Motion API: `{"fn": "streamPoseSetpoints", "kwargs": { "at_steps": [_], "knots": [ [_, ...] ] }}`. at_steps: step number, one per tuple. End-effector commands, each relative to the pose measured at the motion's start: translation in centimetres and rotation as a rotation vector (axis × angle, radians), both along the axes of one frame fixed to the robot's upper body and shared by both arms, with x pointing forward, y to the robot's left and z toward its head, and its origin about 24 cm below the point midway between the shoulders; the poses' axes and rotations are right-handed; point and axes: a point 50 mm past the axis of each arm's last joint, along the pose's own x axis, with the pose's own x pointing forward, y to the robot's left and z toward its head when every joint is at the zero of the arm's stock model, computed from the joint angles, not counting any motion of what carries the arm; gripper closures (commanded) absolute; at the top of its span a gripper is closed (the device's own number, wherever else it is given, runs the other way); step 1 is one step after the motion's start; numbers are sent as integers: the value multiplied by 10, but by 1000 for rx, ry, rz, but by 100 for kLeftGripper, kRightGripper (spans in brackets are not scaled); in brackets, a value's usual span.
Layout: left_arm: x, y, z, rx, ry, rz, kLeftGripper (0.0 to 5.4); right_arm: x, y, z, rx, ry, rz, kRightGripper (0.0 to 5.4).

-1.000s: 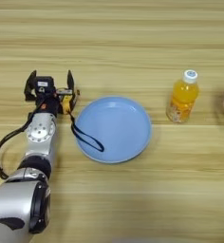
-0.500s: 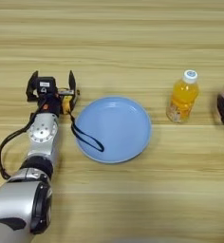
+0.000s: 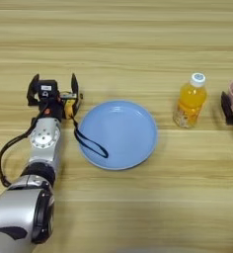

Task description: Move the objects on the table

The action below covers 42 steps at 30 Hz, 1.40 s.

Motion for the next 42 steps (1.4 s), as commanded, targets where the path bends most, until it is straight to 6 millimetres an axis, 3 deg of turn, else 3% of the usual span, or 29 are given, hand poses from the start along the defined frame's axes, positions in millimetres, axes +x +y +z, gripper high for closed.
{"fn": "streamPoseSetpoints", "kwargs": {
  "at_steps": [1,9,17,27,33,42],
  "knots": [
    [2,-1,0,14,12,-6,0,0,2,11,-11,-38,17,3],
    [2,-1,0,14,11,-7,0,-2,5,25,-22,-87,36,3],
    [2,-1,1,14,11,-6,0,-3,5,25,-24,-83,37,3],
    [2,-1,0,15,12,-5,0,-15,26,46,-24,-181,121,3],
    [2,0,1,16,13,-5,0,-21,24,69,39,-309,90,3],
    [2,-1,1,15,13,-6,0,-22,64,65,70,-283,270,3]
  ]
}}
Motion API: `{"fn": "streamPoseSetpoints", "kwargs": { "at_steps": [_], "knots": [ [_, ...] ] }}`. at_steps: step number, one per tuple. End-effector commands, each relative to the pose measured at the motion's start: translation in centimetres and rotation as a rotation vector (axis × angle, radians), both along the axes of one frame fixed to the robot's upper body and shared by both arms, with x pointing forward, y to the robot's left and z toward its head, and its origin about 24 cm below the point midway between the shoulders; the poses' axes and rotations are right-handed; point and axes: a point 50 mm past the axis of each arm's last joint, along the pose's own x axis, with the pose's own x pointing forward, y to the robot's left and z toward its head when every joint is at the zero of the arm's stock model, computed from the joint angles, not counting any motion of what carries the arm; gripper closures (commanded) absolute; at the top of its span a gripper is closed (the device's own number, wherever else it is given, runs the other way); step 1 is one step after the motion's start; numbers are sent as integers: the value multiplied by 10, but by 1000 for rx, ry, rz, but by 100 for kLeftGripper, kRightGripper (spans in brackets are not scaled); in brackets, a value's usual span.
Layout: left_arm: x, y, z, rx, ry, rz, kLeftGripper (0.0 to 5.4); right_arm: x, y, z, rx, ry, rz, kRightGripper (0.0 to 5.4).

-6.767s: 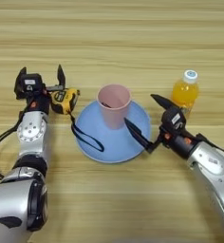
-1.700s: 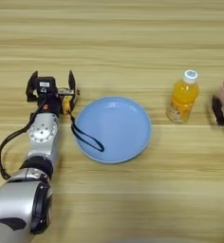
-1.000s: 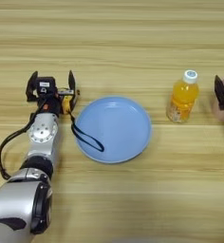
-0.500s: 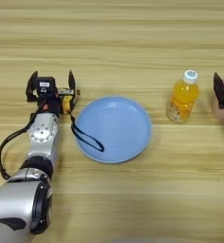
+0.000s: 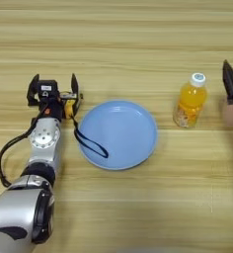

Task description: Move the objects on the table

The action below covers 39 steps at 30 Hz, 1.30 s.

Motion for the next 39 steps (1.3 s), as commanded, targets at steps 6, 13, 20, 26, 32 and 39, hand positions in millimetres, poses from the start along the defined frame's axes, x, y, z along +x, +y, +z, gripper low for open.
{"fn": "streamPoseSetpoints", "kwargs": {
  "at_steps": [6,13,20,26,32,39],
  "knots": [
    [2,-2,1,12,8,-9,0,3,38,-8,-15,47,156,3],
    [2,-2,1,11,6,-10,0,11,49,-18,-37,92,184,3],
    [2,-2,1,11,4,-11,0,25,49,-31,-65,146,157,3],
    [2,-3,2,12,-1,-16,0,35,55,-47,-105,214,174,3],
    [2,-3,2,13,-7,-20,0,40,59,-55,-111,243,184,22],
    [2,-4,2,15,-7,-20,0,41,59,-55,-81,244,185,92]
  ]
}}
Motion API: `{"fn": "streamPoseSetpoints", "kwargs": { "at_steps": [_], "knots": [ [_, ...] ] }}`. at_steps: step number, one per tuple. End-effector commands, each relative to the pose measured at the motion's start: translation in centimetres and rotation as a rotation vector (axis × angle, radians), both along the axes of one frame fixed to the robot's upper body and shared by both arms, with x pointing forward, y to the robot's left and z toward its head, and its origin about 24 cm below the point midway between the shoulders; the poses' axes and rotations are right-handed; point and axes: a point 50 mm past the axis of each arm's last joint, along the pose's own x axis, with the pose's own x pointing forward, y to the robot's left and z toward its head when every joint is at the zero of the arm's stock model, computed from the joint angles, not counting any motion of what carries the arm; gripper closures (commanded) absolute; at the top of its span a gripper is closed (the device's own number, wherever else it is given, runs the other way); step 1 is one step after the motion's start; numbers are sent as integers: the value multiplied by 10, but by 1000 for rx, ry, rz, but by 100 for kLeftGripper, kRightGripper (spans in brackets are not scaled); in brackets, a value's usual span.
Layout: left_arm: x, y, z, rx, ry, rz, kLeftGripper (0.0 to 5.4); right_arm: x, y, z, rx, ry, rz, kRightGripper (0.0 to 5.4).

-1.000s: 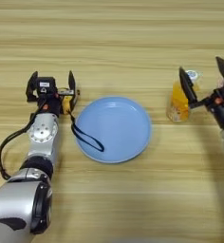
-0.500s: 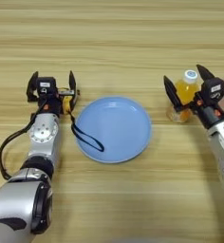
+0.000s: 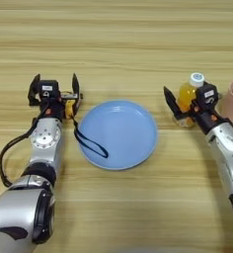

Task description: Move the objects on the table

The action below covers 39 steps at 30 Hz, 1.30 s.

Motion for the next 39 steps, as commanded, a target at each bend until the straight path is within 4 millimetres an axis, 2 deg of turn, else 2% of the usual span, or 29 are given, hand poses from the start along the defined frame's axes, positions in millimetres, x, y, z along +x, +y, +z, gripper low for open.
{"fn": "streamPoseSetpoints", "kwargs": {
  "at_steps": [1,9,18,24,28,31,39],
  "knots": [
    [2,-2,2,18,-5,-14,0,3,2,4,25,-12,10,104],
    [2,-2,3,21,-7,-19,0,2,1,9,75,-7,8,187],
    [1,-9,8,31,-67,-79,0,4,1,9,112,22,-5,190],
    [-6,-31,15,23,-165,-286,0,11,9,38,154,-39,13,190],
    [-19,-61,6,54,-147,-555,0,10,19,56,155,-88,44,190],
    [-30,-78,-4,88,-109,-709,0,7,27,65,162,-109,69,190],
    [-49,-95,-8,51,-114,-935,0,-6,58,74,151,-131,177,190]
  ]
}}
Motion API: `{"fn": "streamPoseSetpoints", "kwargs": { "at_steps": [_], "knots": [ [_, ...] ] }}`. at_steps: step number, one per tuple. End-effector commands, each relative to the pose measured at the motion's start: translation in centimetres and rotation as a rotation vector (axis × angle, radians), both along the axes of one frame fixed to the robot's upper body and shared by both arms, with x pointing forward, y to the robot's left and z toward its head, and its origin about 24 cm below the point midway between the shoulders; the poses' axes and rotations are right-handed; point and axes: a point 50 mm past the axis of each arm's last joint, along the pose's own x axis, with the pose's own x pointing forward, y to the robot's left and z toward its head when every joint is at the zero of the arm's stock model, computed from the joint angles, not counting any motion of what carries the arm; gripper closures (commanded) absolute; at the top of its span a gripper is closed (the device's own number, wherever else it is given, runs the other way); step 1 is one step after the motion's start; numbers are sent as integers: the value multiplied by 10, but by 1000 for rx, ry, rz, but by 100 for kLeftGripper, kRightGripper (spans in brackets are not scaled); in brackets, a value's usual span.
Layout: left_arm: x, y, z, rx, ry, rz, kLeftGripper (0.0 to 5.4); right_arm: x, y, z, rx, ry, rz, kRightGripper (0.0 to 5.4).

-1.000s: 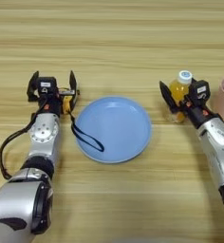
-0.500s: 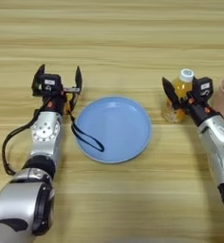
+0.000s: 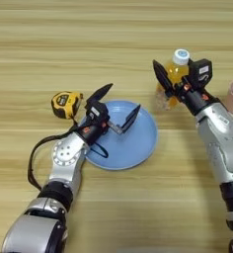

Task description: Move the objects on the table

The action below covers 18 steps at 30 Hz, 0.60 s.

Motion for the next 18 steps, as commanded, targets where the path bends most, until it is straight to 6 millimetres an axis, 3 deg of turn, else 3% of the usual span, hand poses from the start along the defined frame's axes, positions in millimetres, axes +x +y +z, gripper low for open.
{"fn": "streamPoseSetpoints", "kwargs": {
  "at_steps": [1,8,18],
  "knots": [
    [-11,-9,-3,-7,17,-120,0,-7,20,12,-2,-42,66,190],
    [-19,-12,3,-71,19,-200,0,-15,42,0,-21,-7,146,190],
    [-17,-9,9,-115,24,-179,0,-34,64,-22,-49,58,249,191]
  ]
}}
